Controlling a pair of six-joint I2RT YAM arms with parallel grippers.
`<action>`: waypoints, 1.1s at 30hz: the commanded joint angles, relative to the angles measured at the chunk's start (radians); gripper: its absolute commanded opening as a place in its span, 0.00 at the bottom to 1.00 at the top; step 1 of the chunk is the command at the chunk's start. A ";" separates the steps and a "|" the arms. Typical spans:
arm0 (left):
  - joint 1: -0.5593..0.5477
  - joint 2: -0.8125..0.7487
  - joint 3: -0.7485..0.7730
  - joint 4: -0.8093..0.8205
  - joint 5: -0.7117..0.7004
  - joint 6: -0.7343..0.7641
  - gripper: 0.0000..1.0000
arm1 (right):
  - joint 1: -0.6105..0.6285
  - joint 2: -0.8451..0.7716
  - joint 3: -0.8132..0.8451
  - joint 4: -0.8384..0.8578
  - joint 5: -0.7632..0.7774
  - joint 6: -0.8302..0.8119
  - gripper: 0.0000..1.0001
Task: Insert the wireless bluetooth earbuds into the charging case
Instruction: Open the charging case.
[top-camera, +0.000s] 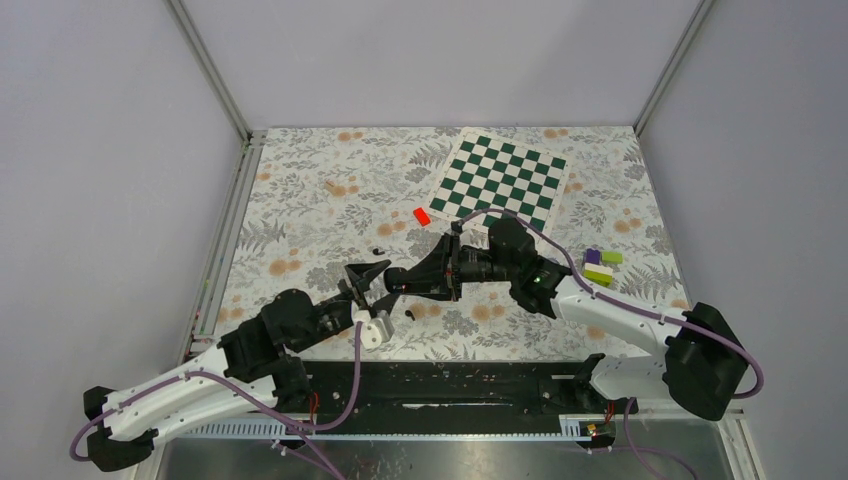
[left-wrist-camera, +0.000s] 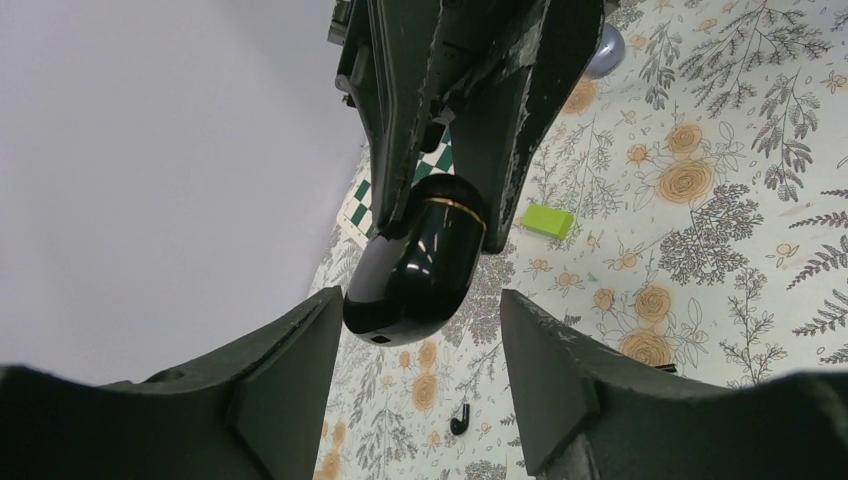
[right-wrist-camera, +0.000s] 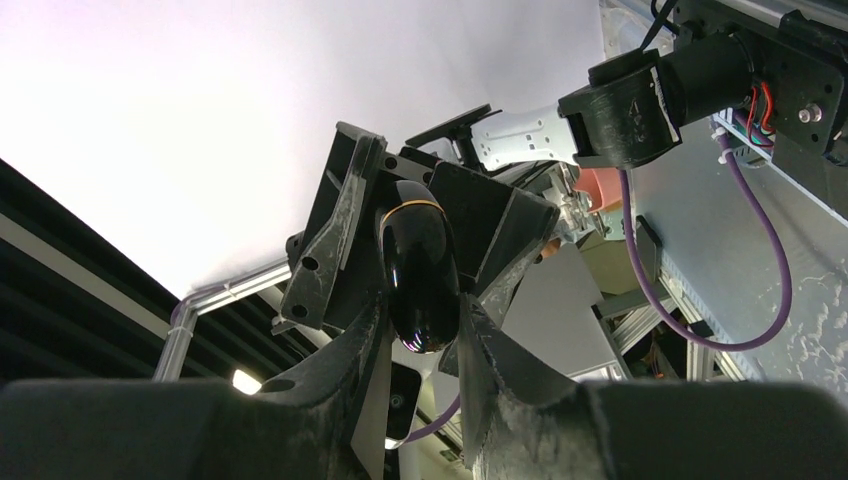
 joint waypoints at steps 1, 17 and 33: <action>-0.004 -0.004 -0.002 0.049 0.040 -0.004 0.60 | -0.006 0.011 -0.003 0.079 0.006 0.026 0.00; -0.004 -0.002 0.008 0.055 0.075 -0.005 0.36 | -0.017 0.039 -0.037 0.173 0.004 0.072 0.00; -0.004 0.038 0.025 -0.004 0.084 -0.079 0.00 | -0.065 0.081 -0.170 0.507 0.015 0.151 0.94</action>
